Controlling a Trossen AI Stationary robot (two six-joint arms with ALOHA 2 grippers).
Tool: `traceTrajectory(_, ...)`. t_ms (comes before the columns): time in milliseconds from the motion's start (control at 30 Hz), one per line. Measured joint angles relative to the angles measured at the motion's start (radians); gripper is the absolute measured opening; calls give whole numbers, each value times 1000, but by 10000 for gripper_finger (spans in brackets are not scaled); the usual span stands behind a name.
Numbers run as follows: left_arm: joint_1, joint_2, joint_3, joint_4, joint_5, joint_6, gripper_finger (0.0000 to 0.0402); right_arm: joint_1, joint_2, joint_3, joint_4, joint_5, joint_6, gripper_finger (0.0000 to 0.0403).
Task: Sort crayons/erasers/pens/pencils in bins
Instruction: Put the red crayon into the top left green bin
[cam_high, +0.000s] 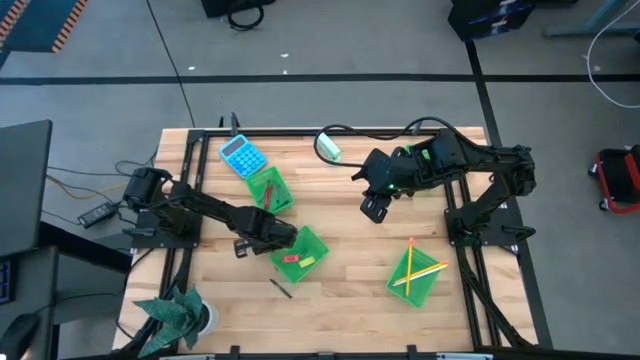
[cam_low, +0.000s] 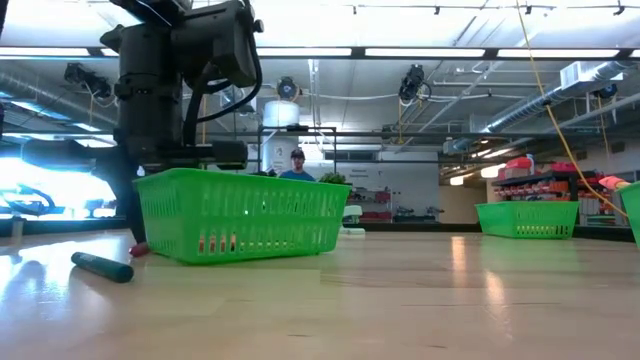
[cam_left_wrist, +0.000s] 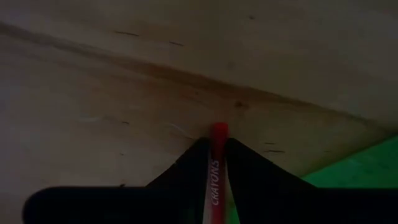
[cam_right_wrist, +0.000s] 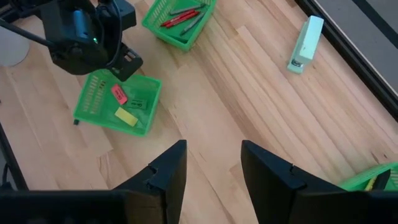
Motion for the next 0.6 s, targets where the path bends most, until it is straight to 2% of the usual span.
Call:
traceTrajectory(433, 0, 0, 7, -11, 12, 82, 26, 0, 0, 0, 0, 0, 0, 158)
traceTrajectory(600, 11, 6, 59, -140, 35, 152, 37, 0, 0, 0, 0, 10, 0, 158)
